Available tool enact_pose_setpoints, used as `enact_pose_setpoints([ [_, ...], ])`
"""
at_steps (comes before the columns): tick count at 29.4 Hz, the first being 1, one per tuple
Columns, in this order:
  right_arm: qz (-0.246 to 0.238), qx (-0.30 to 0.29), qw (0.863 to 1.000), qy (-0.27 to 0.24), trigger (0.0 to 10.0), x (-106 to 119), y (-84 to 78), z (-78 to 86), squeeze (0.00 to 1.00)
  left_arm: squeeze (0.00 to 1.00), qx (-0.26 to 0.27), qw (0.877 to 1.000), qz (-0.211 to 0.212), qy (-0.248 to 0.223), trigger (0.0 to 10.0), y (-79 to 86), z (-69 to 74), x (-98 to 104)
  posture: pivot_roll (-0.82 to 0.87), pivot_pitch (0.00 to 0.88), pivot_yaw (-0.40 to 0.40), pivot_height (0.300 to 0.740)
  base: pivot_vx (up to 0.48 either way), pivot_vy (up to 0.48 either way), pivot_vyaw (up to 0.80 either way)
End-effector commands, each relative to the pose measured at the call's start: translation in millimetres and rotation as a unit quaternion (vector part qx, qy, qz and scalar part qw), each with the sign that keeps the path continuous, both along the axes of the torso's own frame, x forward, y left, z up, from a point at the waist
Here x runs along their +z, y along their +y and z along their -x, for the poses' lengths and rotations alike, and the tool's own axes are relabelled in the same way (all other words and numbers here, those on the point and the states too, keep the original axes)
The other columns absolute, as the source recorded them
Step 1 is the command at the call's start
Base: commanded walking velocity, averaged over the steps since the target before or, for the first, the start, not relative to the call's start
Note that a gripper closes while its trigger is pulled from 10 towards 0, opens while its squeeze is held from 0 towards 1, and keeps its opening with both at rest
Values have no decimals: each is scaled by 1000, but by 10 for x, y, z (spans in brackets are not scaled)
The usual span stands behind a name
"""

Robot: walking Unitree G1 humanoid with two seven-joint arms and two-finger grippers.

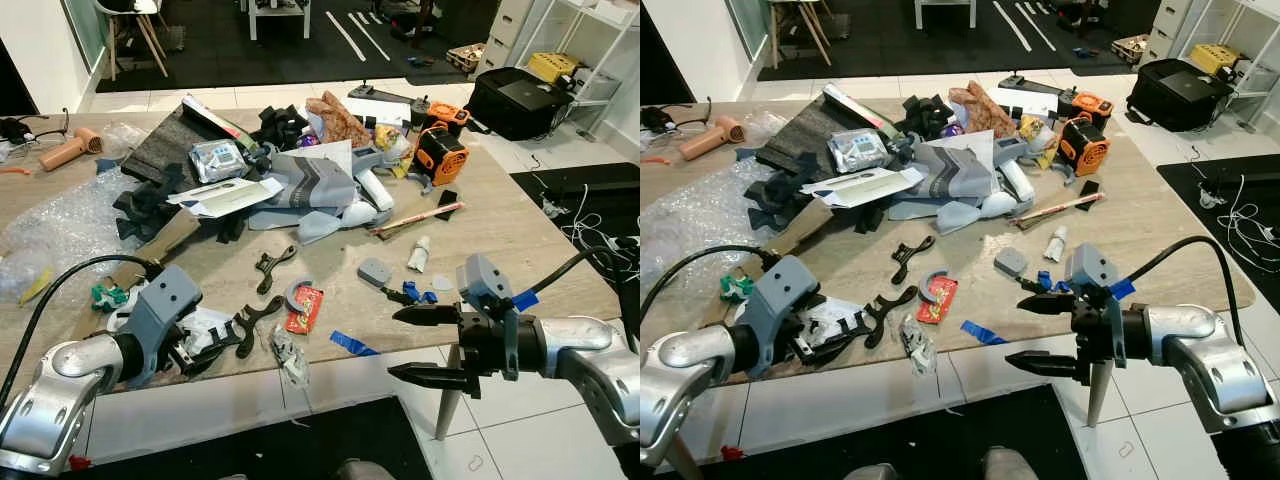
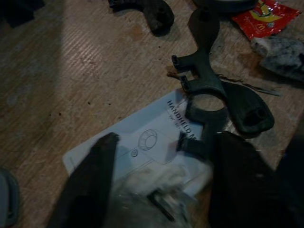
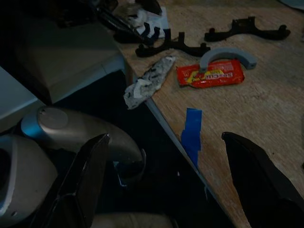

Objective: Picking trash to rubbish bin

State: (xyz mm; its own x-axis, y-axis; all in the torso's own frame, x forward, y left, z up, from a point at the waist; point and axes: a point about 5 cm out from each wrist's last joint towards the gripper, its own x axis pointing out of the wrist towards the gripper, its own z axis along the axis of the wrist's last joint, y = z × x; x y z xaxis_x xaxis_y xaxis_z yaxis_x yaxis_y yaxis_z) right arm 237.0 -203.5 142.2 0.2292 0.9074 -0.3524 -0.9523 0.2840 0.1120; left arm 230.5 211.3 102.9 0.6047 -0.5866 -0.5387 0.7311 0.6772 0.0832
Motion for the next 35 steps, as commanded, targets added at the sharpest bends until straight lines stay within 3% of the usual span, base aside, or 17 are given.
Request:
enact_pose_setpoints([
  [1, 9, 0, 1000, 3, 10000, -13, -6, 14, 0, 0, -7, 1000, 10, 22, 0, -66, 51, -79, -80, 0, -27, 740, 0, 0, 0],
  [14, 17, -8, 1000, -4, 10000, -10, -2, -24, 0, 0, -15, 999, 9, 30, 0, -85, 59, -106, -83, 0, -28, 740, 0, 0, 0],
  [20, 20, -13, 1000, -5, 10000, -58, -41, -46, 0, 0, -11, 1000, 4, 21, 0, -74, 24, -108, -83, 0, -28, 740, 0, 0, 0],
  [22, 21, -16, 1000, -4, 10000, -85, -58, -47, 0, 0, 4, 1000, 7, -9, 0, -65, -53, -60, -83, 0, -28, 740, 0, 0, 0],
  [27, 22, -20, 1000, -4, 10000, -114, -71, -43, 0, 0, 51, 990, 79, -107, 0, -79, -271, 242, -81, 0, -27, 740, 0, 0, 0],
  [28, 22, -20, 1000, -4, 10000, -114, -71, -43, 0, 0, 51, 990, 79, -107, 0, -79, -271, 242, -81, 0, -27, 740, 0, 0, 0],
  [29, 22, -21, 1000, -5, 10000, -128, -77, -44, 0, 0, 72, 974, 132, -168, 0, -94, -369, 470, -81, 0, -27, 740, 0, 0, 0],
  [30, 22, -21, 1000, -5, 10000, -128, -77, -44, 0, 0, 72, 974, 132, -168, 0, -94, -369, 470, -81, 0, -27, 740, 0, 0, 0],
  [35, 20, -23, 1000, -6, 10000, -142, -84, -49, 0, 0, 91, 949, 205, -223, 0, -93, -417, 719, -81, 0, -25, 740, 0, 0, 0],
])
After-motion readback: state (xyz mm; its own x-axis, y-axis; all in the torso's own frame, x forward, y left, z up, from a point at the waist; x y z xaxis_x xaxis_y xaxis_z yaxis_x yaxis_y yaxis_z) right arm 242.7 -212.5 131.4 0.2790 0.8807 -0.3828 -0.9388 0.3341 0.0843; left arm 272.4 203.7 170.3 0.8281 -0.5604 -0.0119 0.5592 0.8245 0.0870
